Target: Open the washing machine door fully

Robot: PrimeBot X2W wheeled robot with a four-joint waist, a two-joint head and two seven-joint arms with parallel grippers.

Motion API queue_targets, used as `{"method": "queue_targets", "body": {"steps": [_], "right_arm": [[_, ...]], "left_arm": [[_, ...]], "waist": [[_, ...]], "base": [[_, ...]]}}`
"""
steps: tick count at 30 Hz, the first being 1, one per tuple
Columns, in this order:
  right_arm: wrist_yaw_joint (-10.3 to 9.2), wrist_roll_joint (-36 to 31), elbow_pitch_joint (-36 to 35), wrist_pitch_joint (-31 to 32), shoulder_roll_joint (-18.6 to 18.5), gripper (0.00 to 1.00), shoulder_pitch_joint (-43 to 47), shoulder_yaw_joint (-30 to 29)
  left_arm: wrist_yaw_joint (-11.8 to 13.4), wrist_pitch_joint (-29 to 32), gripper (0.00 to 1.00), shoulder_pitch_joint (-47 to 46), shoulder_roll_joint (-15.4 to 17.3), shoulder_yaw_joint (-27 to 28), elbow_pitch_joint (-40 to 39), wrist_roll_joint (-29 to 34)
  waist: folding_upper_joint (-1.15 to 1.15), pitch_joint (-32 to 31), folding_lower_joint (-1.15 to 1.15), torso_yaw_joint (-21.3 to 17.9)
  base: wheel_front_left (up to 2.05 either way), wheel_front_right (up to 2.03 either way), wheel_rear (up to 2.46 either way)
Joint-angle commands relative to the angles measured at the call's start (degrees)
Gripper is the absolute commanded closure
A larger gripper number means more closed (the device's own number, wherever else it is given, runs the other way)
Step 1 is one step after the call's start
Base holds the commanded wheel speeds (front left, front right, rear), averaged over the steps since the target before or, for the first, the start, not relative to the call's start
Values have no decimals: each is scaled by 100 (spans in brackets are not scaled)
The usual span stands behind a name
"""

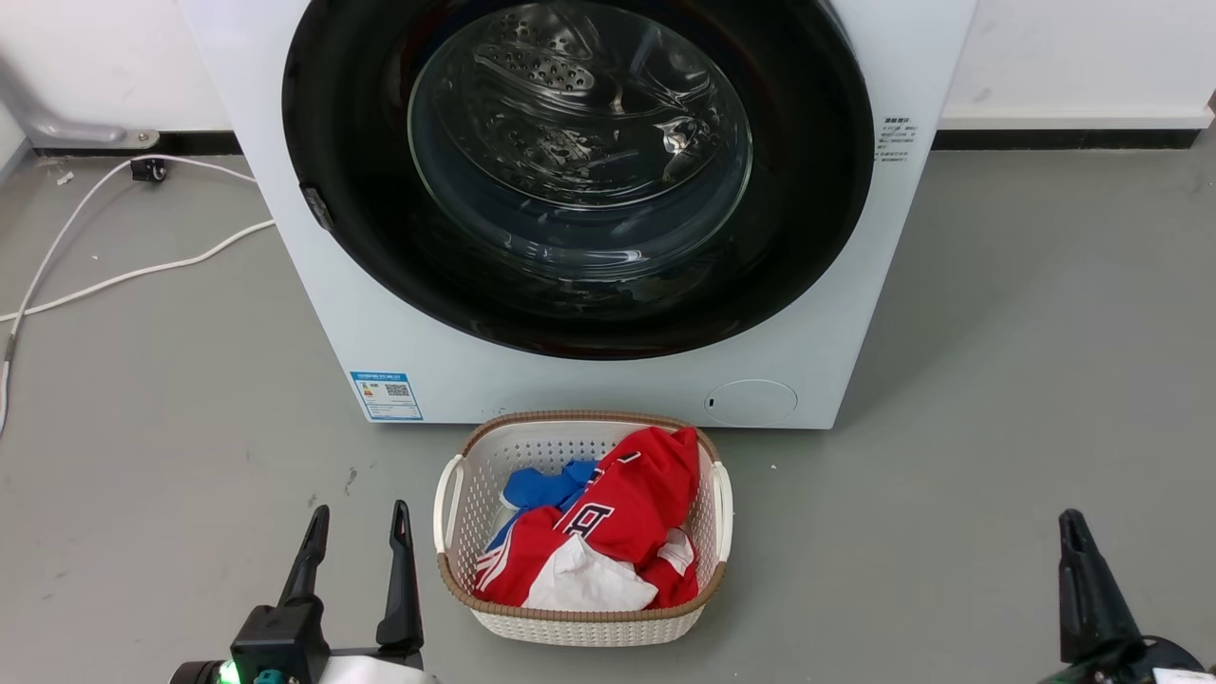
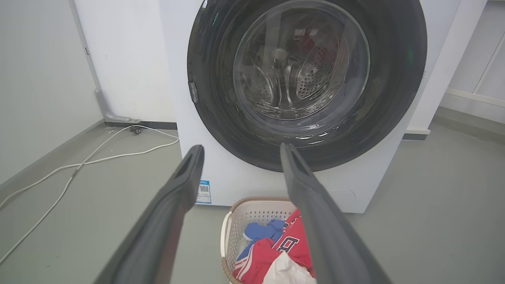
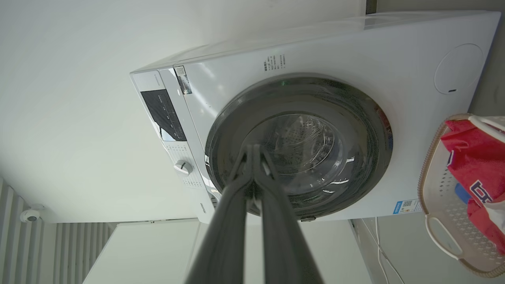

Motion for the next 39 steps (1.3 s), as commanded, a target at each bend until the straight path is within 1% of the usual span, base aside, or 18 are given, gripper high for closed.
{"method": "queue_targets", "body": {"steps": [1, 4, 8, 15, 19, 24, 30, 33, 39], "right_arm": [[0, 54, -24, 92, -8, 100, 78, -68], [0, -28, 20, 364, -6, 100, 109, -168], [0, -109, 64, 529, -7, 100, 114, -131], [0, -288, 93, 526, -7, 100, -23, -85], [0, -389, 178, 588, -10, 100, -384, -345], [0, -393, 525, 736, -175, 100, -1248, -985], [1, -365, 1192, 964, -650, 100, -2649, -1639], [1, -415, 1511, 1114, -906, 100, -3321, -1775], [1, -726, 2031, 1337, -1414, 100, -4568, -1688]], "left_arm": [[-9, -15, 0, 37, -2, 11, -17, 21], [-3, -15, 0, 37, -2, 18, -27, 36], [11, -15, 0, 33, -1, 14, -23, 80], [32, -15, 0, -44, -1, 1, -54, 87], [57, -15, 0, -190, -1, 15, -135, 98], [86, -15, 0, -418, -1, 25, -265, 226], [82, -15, 0, -796, -2, 8, -421, 309], [91, -15, 0, -1008, -2, -9, -490, 344], [136, -15, 0, -1392, -2, -98, -569, 296]], "waist": [[0, 5, 0, 3], [0, 18, 0, 6], [0, 35, 0, 15], [0, 99, 0, 71], [0, 299, 0, 100], [0, 666, 0, 148], [0, 1288, 0, 242], [0, 1621, 0, 307], [0, 2217, 0, 441]], "base": [[0, 0, 0], [0, 0, 0], [0, 0, 0], [0, 0, 0], [0, 0, 0], [0, 0, 0], [0, 0, 0], [0, 0, 0], [0, 0, 0]]}}
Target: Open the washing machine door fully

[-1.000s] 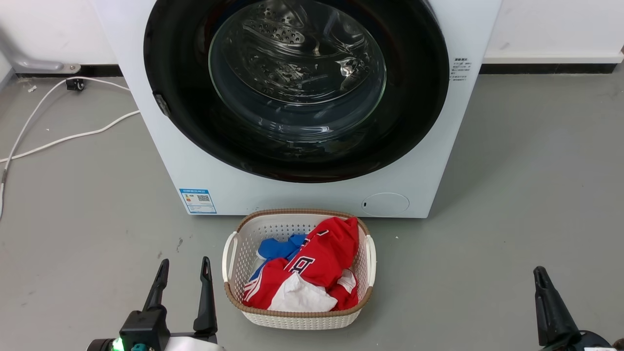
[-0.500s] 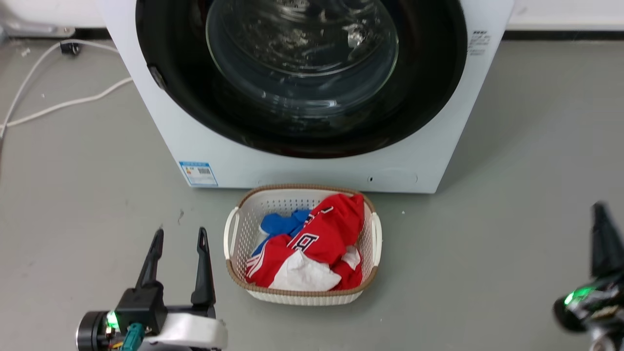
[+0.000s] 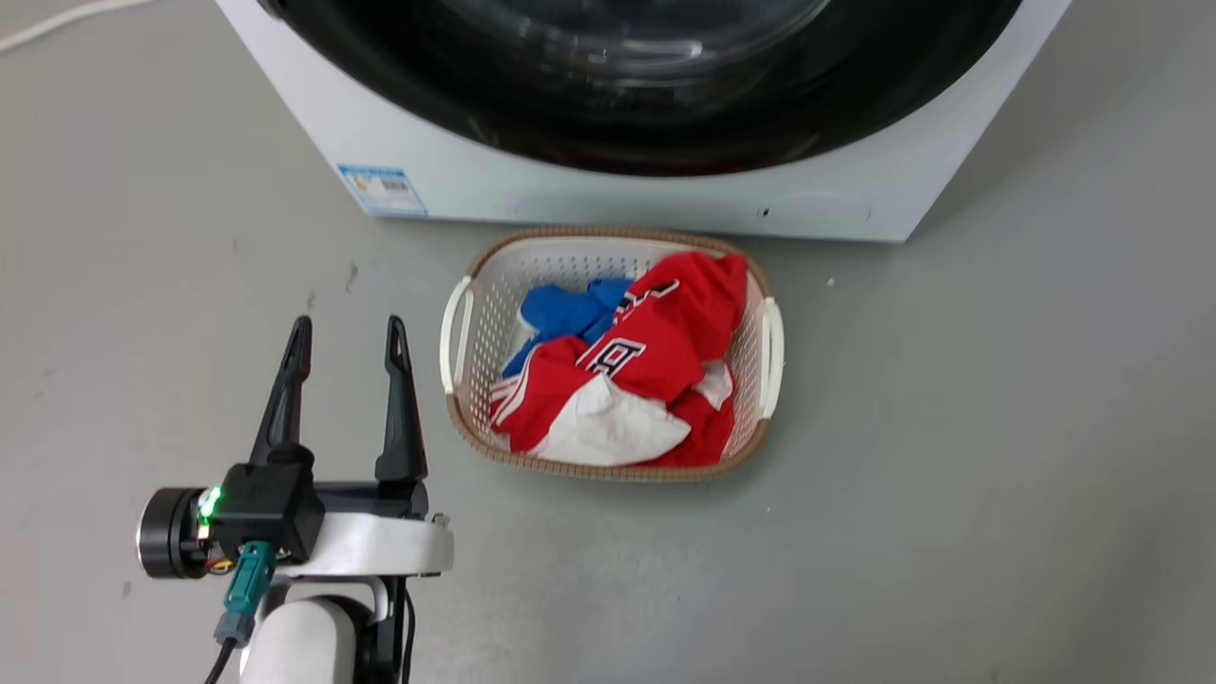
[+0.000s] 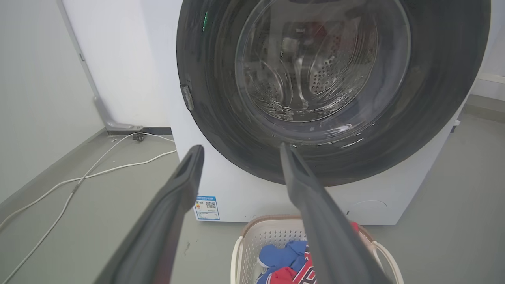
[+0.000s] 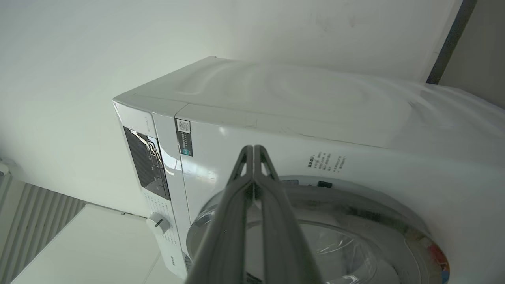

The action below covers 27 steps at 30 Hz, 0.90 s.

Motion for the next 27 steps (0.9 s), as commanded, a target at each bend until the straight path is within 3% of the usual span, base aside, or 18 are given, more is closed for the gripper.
{"method": "queue_targets", "body": {"steps": [1, 13, 27], "right_arm": [[2, -132, 192, 102, -187, 100, -475, 105], [2, -1102, 981, 843, -852, 100, -2429, 1352], [2, -1885, 1294, 1326, -816, 100, -3164, 2526]], "left_arm": [[39, -13, 0, -176, -4, -52, -30, -44], [164, -13, 0, -596, -4, -251, -73, -236], [260, -13, 0, -695, -3, -324, -52, -370]], "waist": [[0, 435, -1, 156], [0, 1185, -1, 395], [0, 1413, -1, 475]], "base": [[0, 0, 0], [0, 0, 0], [0, 0, 0]]}}
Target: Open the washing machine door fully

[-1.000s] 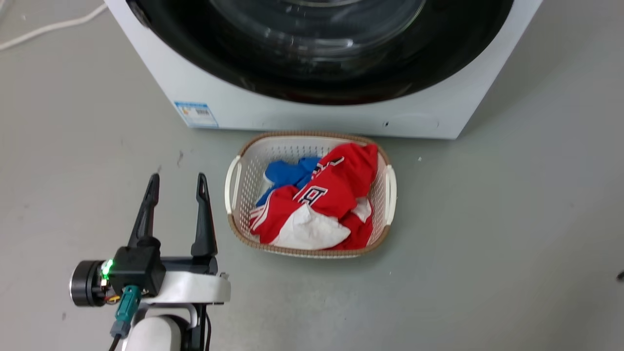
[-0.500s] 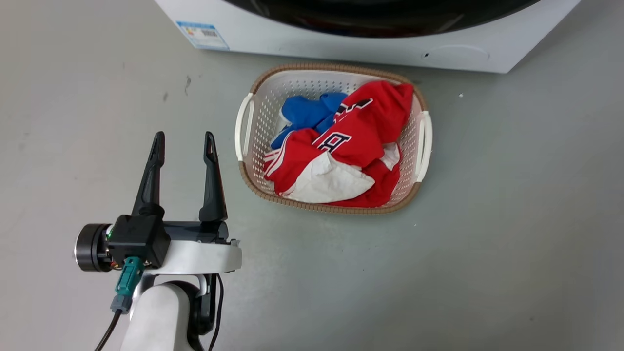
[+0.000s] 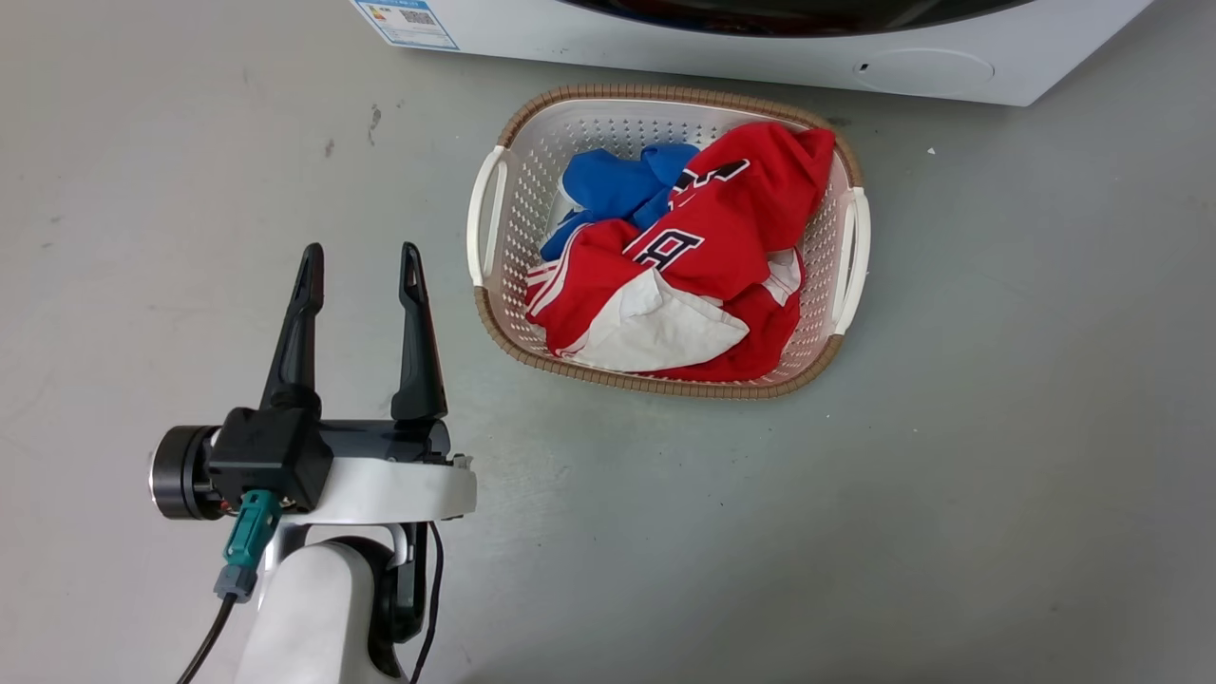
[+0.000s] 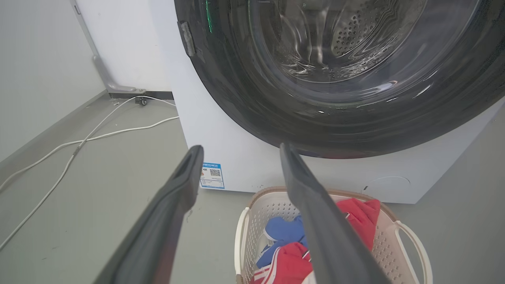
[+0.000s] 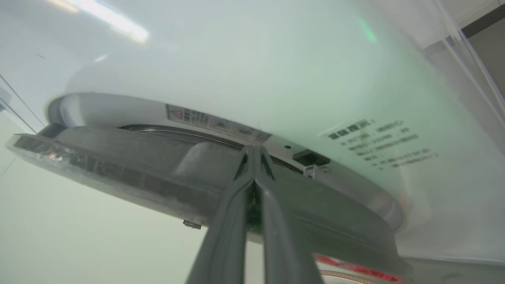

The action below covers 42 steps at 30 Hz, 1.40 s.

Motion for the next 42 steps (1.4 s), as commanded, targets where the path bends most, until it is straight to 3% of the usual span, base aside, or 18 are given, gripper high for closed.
{"method": "queue_targets", "body": {"steps": [1, 10, 16, 25, 42], "right_arm": [[8, -27, 25, 166, 182, 100, 32, 223], [39, 235, -638, 552, 330, 100, 631, 699], [44, 468, -1294, 781, 235, 100, 1257, 931], [8, 624, -2019, 666, -11, 100, 2099, 1016], [11, 886, -3477, 340, 175, 100, 3800, 1686]], "left_arm": [[19, -13, 0, -69, -2, -3, 2, -32], [42, -13, 0, 67, -2, 82, -5, 16], [-33, -13, 0, 187, -2, 181, -6, 123], [-93, -13, 0, 356, 0, 276, 25, 190], [-97, -13, 0, 634, -1, 324, 60, 213]], "waist": [[0, 2, -1, 2], [0, -265, -1, -133], [0, -539, -1, -288], [0, -821, -1, -433], [0, -1282, -1, -423]], "base": [[0, 0, 0], [0, 0, 0], [0, 0, 0], [0, 0, 0], [0, 0, 0]]}}
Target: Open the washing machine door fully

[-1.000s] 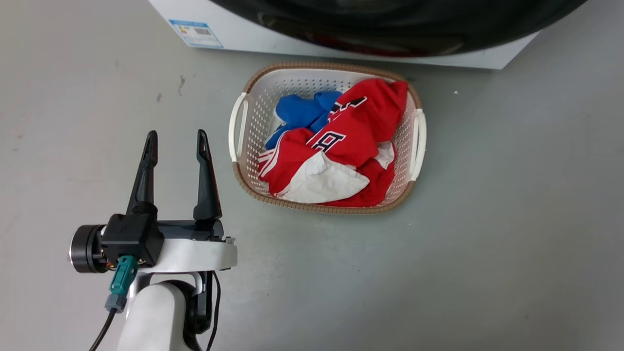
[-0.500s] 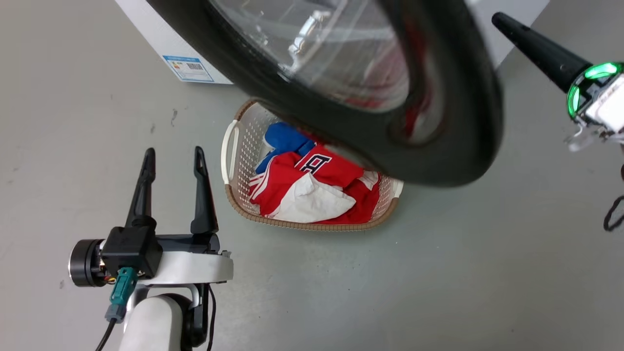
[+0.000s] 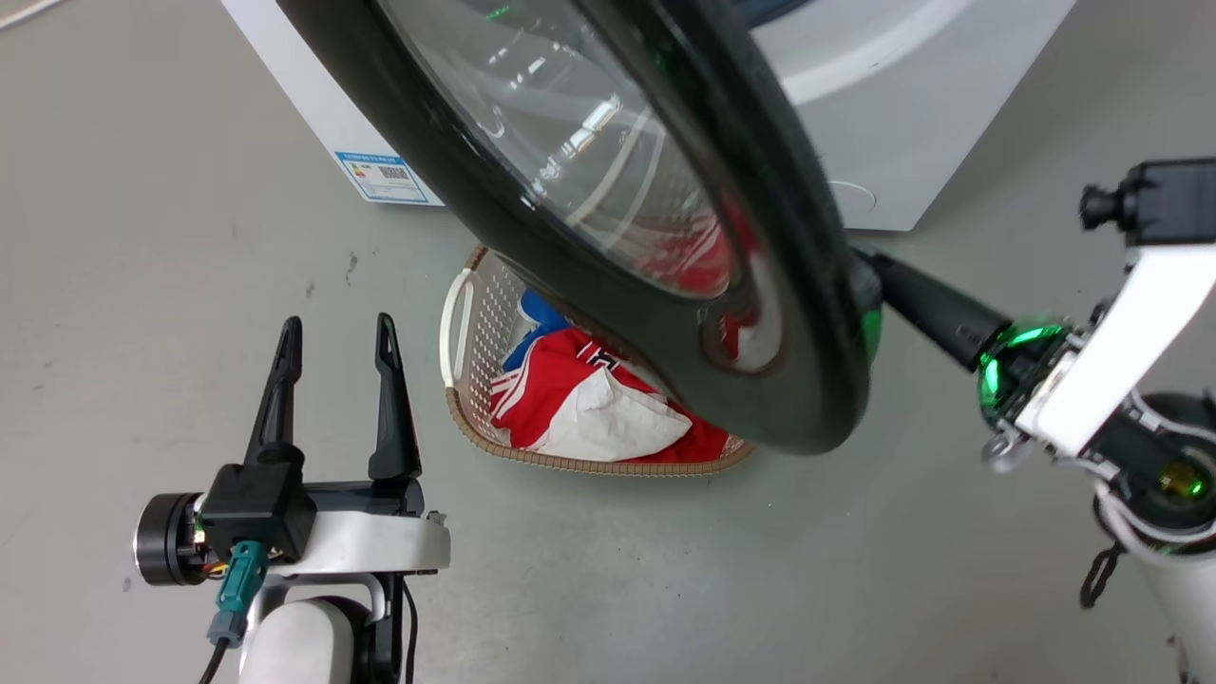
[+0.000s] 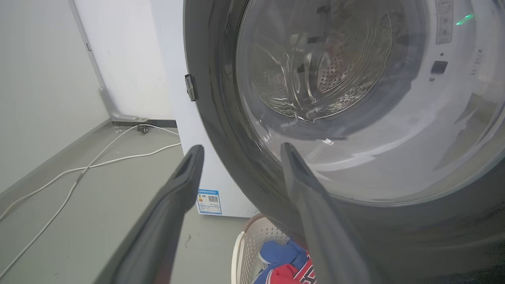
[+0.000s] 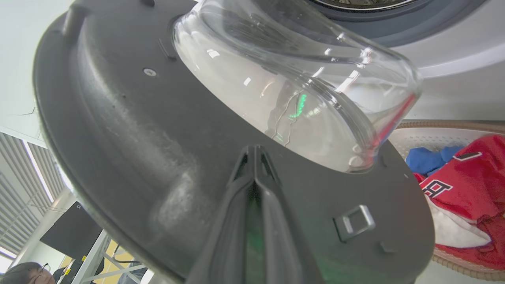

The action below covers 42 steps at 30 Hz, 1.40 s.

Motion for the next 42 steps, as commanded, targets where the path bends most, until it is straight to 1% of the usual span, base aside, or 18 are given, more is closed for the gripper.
{"method": "queue_targets", "body": {"steps": [1, 9, 11, 14, 24, 28, 31, 33, 34, 35, 36, 37, 42], "right_arm": [[17, 36, -74, -26, 86, 100, 154, 80], [17, 30, -316, -139, 324, 100, 643, 629], [17, 50, -328, -167, 373, 100, 688, 682], [17, 116, -372, -195, 535, 100, 829, 950], [17, 119, -109, -195, 951, 100, 899, 1653], [17, 147, 33, -375, 985, 100, 979, 1667], [17, 275, 8, -553, 978, 100, 1177, 1566], [17, 228, -53, -793, 909, 100, 1309, 1413], [17, 228, -53, -793, 909, 100, 1309, 1413], [16, 204, -74, -977, 893, 93, 1405, 1298], [17, 177, -112, -1176, 892, 55, 1498, 1192], [17, 170, -162, -1365, 915, 0, 1580, 1089], [16, -163, -411, -2534, 872, 0, 1967, 477]], "left_arm": [[5, -13, 0, 69, 0, -10, 10, 38], [-9, -13, 0, 165, 0, -31, 61, 83], [-11, -13, 0, 183, 0, -25, 68, 90], [-20, -13, 0, 261, 0, -14, 85, 109], [19, -13, 0, 435, 0, 4, 104, 129], [35, -13, 0, 505, 0, 18, 136, 118], [41, -13, 0, 633, 0, 36, 169, 120], [39, -13, 0, 708, 0, 56, 183, 129], [39, -13, 0, 708, 0, 56, 183, 129], [28, -13, 0, 744, 0, 68, 190, 135], [21, -13, 0, 797, 1, 85, 193, 137], [25, -13, 0, 856, 0, 108, 202, 137], [14, -13, 0, 1070, 0, 152, 191, 177]], "waist": [[0, -50, 0, 7], [0, -286, 0, 60], [0, -320, 0, 64], [0, -451, 0, 77], [0, -646, 0, 99], [0, -783, 0, 95], [0, -971, 0, 63], [0, -1107, 0, 33], [0, -1107, 0, 33], [0, -1181, 0, 21], [0, -1251, 0, 2], [0, -1331, 0, -26], [0, -1627, 0, -125]], "base": [[0, 0, 0], [0, 0, 0], [0, 0, 0], [0, 0, 0], [0, 0, 0], [0, 0, 0], [0, 0, 0], [0, 0, 0], [0, 0, 0], [0, 0, 0], [0, 0, 0], [0, 0, 0], [0, 0, 0]]}}
